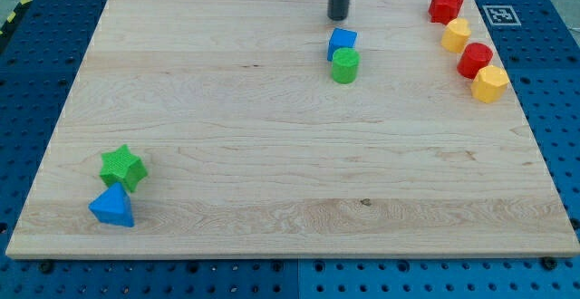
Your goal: Push the blue cube to the top of the green star
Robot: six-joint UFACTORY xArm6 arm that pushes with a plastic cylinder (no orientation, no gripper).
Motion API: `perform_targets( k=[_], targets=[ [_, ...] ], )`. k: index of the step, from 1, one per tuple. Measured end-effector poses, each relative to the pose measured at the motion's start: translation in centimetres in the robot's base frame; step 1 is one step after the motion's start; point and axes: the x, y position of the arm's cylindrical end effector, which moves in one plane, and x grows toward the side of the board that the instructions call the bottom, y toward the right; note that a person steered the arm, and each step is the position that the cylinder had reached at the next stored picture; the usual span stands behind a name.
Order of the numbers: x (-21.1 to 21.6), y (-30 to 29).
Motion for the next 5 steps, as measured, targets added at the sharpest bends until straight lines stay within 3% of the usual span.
perform_targets(
  k=[1, 5],
  targets=[
    [2.8, 0.1],
    [5.9, 0.5]
  ],
)
